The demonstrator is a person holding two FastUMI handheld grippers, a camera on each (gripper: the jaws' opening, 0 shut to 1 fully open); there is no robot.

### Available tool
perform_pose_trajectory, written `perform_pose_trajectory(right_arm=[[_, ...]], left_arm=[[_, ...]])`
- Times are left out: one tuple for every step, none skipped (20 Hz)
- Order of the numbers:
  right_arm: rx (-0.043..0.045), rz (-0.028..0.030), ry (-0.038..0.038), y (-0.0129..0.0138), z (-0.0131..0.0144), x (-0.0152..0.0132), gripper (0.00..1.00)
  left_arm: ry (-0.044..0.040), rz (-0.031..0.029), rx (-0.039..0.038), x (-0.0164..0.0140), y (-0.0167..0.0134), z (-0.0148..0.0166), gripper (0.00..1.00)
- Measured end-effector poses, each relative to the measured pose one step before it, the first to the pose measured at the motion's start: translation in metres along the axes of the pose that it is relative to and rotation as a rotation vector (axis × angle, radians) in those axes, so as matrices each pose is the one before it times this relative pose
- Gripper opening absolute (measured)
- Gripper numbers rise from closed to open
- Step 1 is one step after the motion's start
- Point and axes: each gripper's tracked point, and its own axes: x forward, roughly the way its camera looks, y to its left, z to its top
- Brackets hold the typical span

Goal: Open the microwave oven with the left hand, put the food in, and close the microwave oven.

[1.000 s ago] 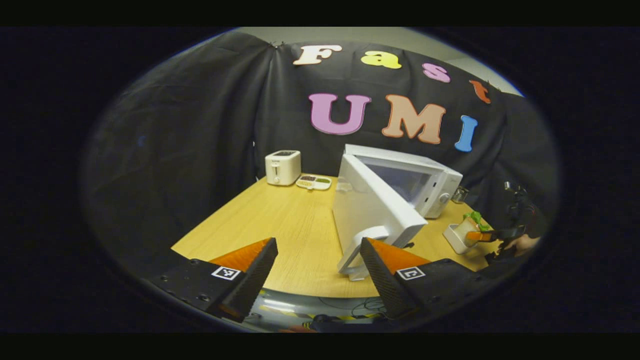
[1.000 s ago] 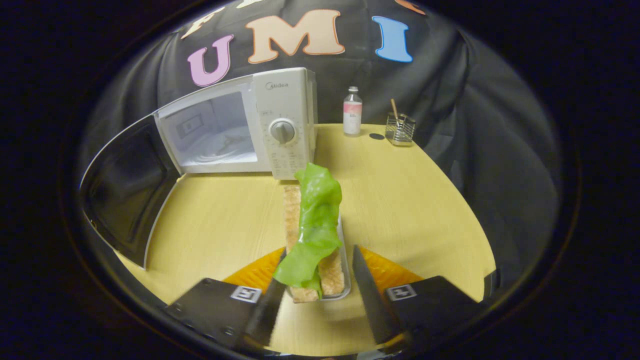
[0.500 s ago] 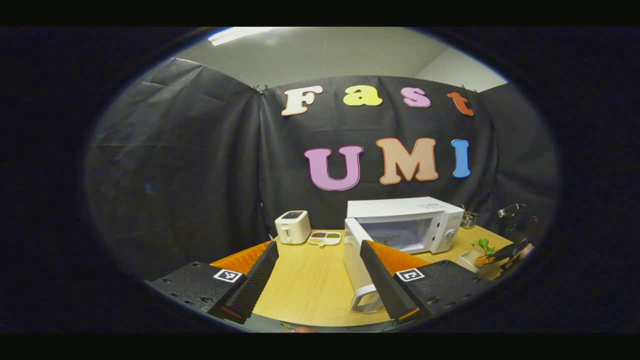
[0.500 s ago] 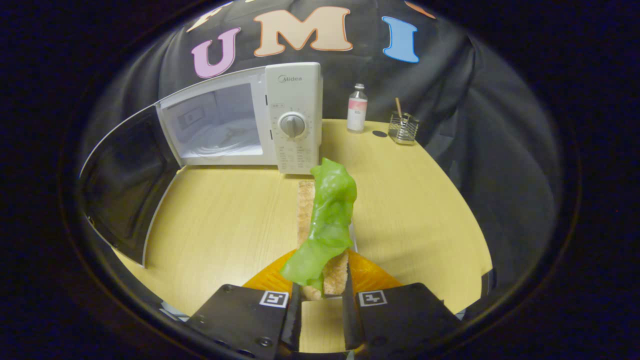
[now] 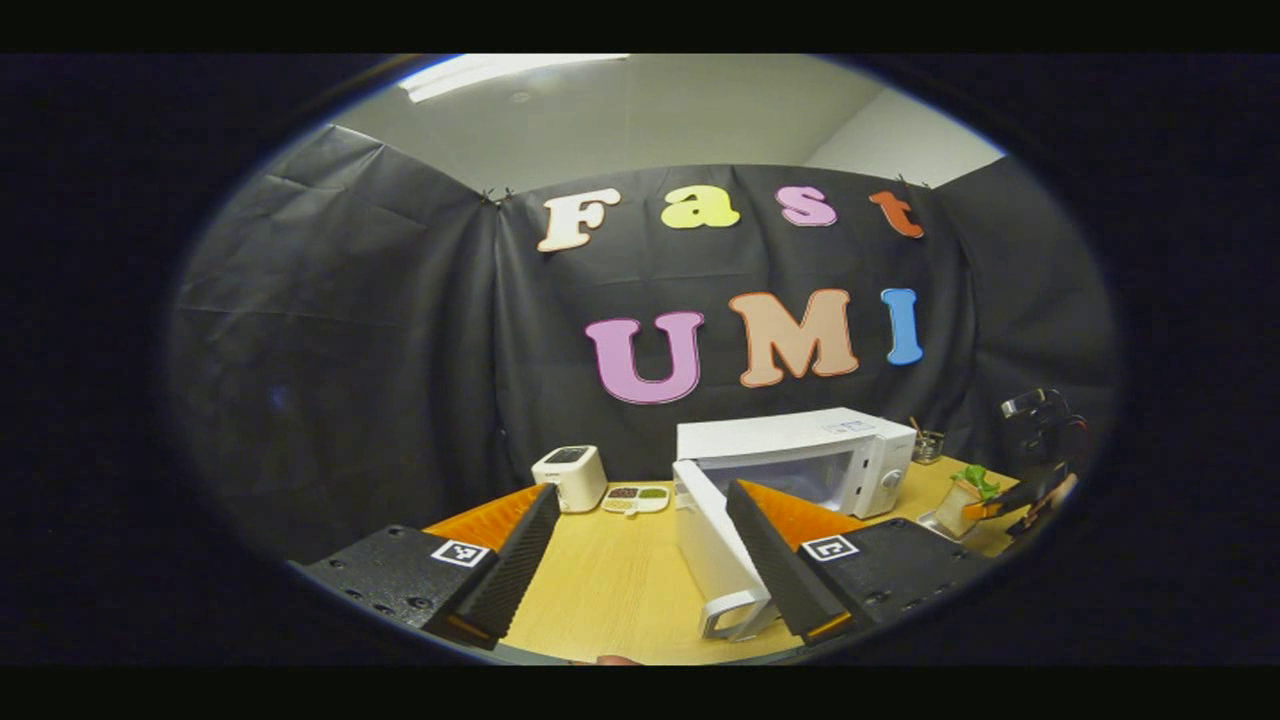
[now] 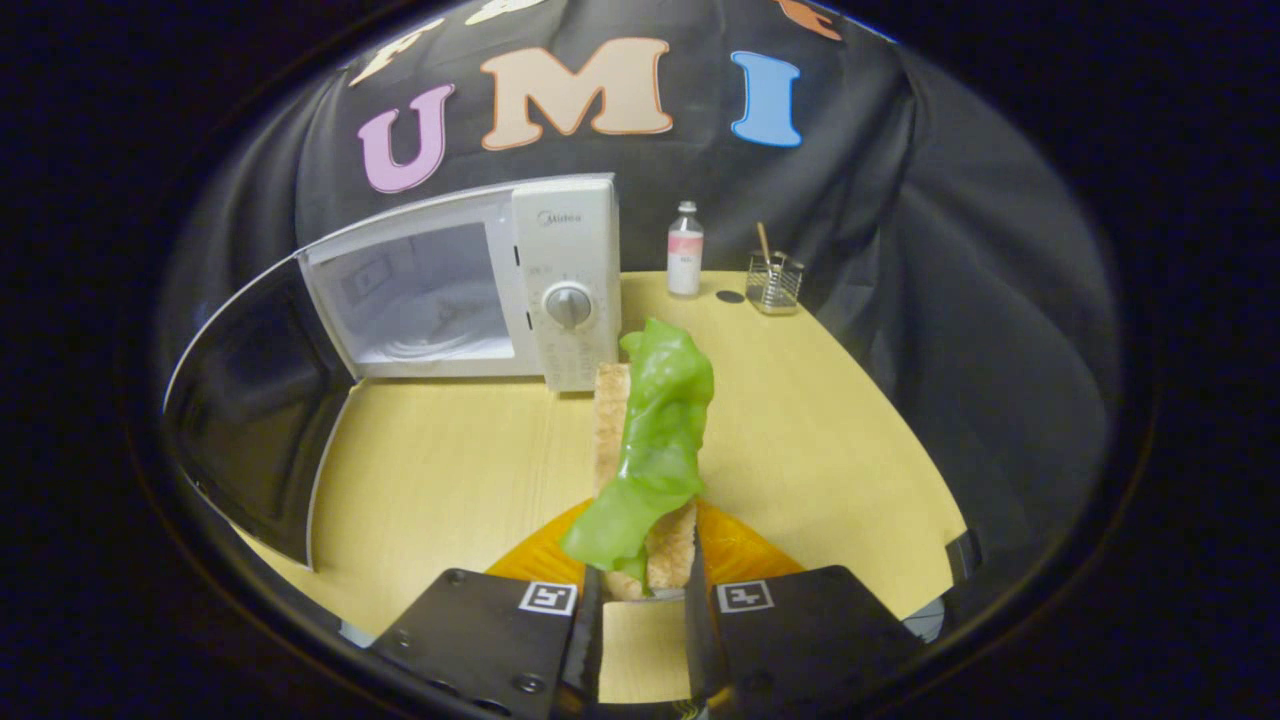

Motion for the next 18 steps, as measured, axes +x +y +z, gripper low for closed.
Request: perform_pose_trajectory(right_arm=[[-0.00265,0.0033,-0.00431,0.00257,0.0022,-0.00261,0.31],[0.01283,0.00922,-0.00361,0.00429,0.00371,-0.00444,0.36],[0.02679,0.01339,-0.00389,0.00527,0.00482,-0.00352,0.31],[0.02466,0.01457,-0.00215,0.00561,0.0036,-0.00125,0.41],[0.00984,0.01084,-0.00177,0.00514,0.00275,-0.00047,0.36],[0.0011,0.00401,0.00665,0.00286,-0.00015,-0.00006,0.36],[0.00794,0.00781,0.00488,0.00436,0.00159,-0.00133,0.31],[0.00819,0.00865,-0.00047,0.00569,0.00326,-0.00178,0.36],[0.00403,0.00779,-0.00512,0.00615,0.00426,-0.00091,0.31],[0.00072,0.00769,-0.00435,0.0068,0.00364,-0.00117,0.31],[0.00471,0.01277,-0.00359,0.00839,0.00425,-0.00048,0.36],[0.01545,0.01825,0.00034,0.01043,0.00236,0.00073,0.36],[0.02458,0.01989,0.00309,0.01181,0.00244,0.00197,0.36],[0.02644,0.018,0.00126,0.01173,0.00086,0.00407,0.31],[0.02474,0.0161,0.00524,0.01278,0.00041,0.00503,0.32],[0.01349,0.01352,0.00319,0.01184,0.0002,0.0059,0.31],[-0.00651,0.00774,0.00468,0.01135,-0.00147,0.00801,0.31],[-0.01412,0.00321,0.00849,0.00951,-0.00374,0.00837,0.31]], left_arm=[[-0.00101,-0.00881,-0.00005,0.00295,-0.00054,0.00115,0.97],[0.0,-0.0075,-0.0019,0.00254,0.00198,0.00067,1.0],[0.00439,-0.00896,-0.00019,0.00097,0.00011,-0.00166,0.98],[0.00254,-0.00515,0.00325,0.00175,0.00052,-0.00071,0.98],[-0.00416,-0.00861,0.00269,0.00064,0.00084,0.00004,0.98],[-0.00343,-0.00653,-0.00025,-0.00015,0.00056,0.00137,0.97],[-0.00217,-0.00853,-0.00156,-0.00044,-0.00121,-0.00179,0.98],[-0.00117,-0.00805,-0.00699,-0.00114,-0.00152,-0.00062,0.97],[0.00036,-0.00895,-0.00972,-0.00035,-0.00173,-0.00148,0.97],[0.00435,-0.00409,-0.00958,-0.0005,-0.00078,-0.00248,1.0],[0.00573,-0.00365,-0.00902,-0.00095,0.00046,-0.00319,1.0],[0.00419,-0.00508,-0.0091,-0.00089,-0.0003,-0.00112,1.0],[0.00194,-0.00853,-0.0069,0.00044,-0.00064,-0.00044,0.97],[0.00055,-0.00337,0.00067,-0.00035,0.00116,-0.00002,1.0],[-0.00012,-0.00406,0.00426,-0.00016,0.00239,-0.00001,0.98],[0.00236,-0.00214,0.00876,0.00034,0.00115,-0.00003,1.0],[0.00637,-0.00068,0.01191,-0.00093,0.00173,-0.00206,1.0],[0.00581,0.00062,0.00728,-0.00219,0.00159,-0.00137,0.97]])
